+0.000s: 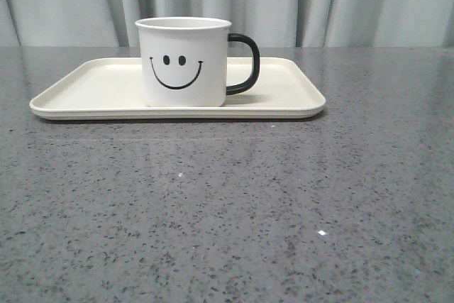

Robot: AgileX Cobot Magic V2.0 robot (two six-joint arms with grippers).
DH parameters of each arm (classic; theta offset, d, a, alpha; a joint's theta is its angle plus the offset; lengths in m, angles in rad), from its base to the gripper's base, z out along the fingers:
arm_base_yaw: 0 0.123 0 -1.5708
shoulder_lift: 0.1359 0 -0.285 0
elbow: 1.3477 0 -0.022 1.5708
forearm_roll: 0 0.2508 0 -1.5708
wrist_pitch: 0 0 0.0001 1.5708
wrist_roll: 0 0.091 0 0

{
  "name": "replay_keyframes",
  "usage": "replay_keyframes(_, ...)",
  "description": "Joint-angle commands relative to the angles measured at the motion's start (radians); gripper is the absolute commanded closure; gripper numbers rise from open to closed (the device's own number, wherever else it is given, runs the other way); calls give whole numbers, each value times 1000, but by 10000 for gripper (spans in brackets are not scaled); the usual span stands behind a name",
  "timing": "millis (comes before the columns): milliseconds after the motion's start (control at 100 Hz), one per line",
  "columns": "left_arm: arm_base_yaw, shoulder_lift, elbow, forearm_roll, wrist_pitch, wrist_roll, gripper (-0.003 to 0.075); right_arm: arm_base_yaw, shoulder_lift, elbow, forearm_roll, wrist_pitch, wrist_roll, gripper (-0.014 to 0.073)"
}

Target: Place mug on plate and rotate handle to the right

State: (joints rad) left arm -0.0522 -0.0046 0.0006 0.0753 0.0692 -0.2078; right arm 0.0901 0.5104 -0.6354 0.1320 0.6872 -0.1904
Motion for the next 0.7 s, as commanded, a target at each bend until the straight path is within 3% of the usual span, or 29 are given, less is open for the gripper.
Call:
replay_keyframes(0,-5,-29,10,-6,-95,-10,740,-7,1,-27,0,-66,-3,658)
replay_keyframes(690,-21,-29,10,6,-95,-10,740,-7,1,-27,0,-66,-3,658)
